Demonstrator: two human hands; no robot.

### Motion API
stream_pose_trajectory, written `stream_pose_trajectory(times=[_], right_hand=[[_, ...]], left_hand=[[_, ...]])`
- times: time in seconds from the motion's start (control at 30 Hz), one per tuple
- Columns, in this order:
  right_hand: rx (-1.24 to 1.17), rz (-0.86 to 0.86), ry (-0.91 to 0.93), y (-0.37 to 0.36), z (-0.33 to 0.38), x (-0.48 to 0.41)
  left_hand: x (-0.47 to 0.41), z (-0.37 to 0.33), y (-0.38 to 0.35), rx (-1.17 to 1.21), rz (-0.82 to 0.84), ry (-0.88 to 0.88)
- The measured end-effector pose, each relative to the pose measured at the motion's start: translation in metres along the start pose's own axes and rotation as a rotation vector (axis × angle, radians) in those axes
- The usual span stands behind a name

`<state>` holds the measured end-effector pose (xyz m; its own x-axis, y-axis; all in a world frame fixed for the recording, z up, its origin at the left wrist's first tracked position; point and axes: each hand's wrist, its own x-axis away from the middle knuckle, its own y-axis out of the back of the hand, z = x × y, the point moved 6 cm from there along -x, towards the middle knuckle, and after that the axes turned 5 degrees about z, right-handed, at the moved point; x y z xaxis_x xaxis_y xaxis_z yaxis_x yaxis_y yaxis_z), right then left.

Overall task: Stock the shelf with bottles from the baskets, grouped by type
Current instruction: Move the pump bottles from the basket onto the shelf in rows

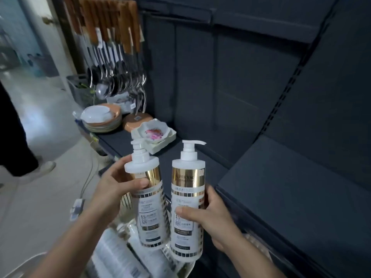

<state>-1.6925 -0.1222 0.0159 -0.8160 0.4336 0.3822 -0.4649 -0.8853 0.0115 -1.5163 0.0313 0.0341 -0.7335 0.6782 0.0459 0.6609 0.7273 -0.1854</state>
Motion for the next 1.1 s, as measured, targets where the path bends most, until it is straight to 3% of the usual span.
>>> stream_pose_trajectory(times=[0.2, 0.4, 0.77, 1.1], right_hand=[[-0.001, -0.144, 0.218, 0.056, 0.066, 0.044], [0.034, -0.321, 0.344, 0.137, 0.097, 0.089], [0.103, -0.548, 0.412, 0.258, 0.099, 0.138], [0.154, -0.651, 0.385, 0.31, 0.091, 0.119]], left_hand=[[-0.011, -0.08, -0.072, 0.0, 0.144, -0.238], [-0.018, -0.116, -0.159, -0.033, 0.271, -0.338], [-0.037, -0.113, -0.295, -0.074, 0.451, -0.355], [-0.086, -0.097, -0.364, -0.136, 0.65, -0.26]])
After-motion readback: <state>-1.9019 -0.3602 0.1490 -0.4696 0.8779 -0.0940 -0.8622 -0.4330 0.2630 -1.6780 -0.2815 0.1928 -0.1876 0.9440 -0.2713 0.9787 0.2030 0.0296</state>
